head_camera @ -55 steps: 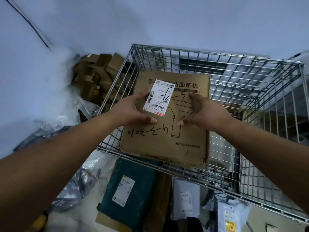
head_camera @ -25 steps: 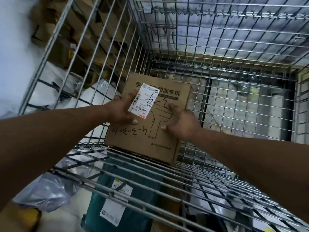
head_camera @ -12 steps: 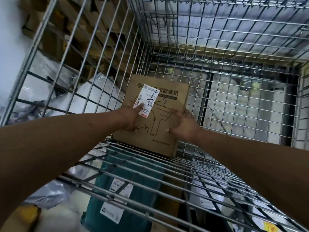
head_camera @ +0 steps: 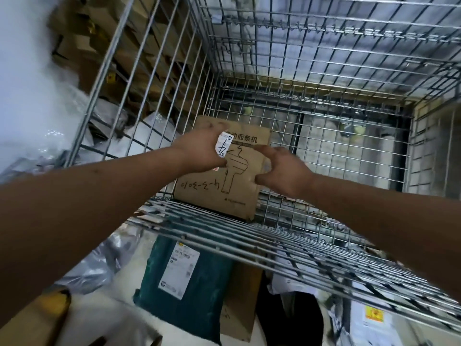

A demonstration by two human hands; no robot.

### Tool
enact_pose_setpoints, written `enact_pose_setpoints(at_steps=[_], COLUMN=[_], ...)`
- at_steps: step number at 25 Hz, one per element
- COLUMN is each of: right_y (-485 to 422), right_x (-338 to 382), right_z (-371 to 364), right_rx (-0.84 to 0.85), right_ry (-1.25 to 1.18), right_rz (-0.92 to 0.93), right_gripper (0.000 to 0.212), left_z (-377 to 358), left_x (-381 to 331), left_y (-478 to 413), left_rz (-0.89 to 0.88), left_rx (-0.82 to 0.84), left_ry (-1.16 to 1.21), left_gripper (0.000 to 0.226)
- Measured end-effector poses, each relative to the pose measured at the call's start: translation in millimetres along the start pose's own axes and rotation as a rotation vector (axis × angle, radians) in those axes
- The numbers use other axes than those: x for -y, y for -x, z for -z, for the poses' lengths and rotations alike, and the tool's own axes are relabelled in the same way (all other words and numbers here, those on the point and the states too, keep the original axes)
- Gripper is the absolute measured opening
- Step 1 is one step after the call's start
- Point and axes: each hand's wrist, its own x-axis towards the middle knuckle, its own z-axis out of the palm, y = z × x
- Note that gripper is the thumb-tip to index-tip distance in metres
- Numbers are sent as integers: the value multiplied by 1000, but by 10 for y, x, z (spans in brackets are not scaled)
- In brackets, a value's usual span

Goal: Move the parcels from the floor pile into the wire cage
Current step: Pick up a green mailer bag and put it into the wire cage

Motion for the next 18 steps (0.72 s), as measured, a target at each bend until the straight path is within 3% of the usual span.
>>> enact_pose_setpoints(at_steps=[3, 8, 12, 15, 18], right_y=[458, 1313, 2091, 2666, 3138], right_x=[89, 119, 42, -17, -116], right_z=[366, 736, 782, 721, 555], right_rx=[-48, -111, -136, -187, -286], right_ry=[-3, -79, -141, -232, -283], right_rz=[26, 33, 23, 54, 120], right_gripper=[81, 70, 66, 59, 49], left_z=[236, 442, 410, 242, 48], left_x=[-380, -1111, -1743, -2135, -2441], left_y=[305, 931, 1610, 2104, 2541], left_rz=[32, 77, 54, 21, -27], left_rx=[-10, -72, -186, -240, -334], left_ry=[41, 127, 229, 172, 231], left_gripper=[106, 79, 77, 76, 62])
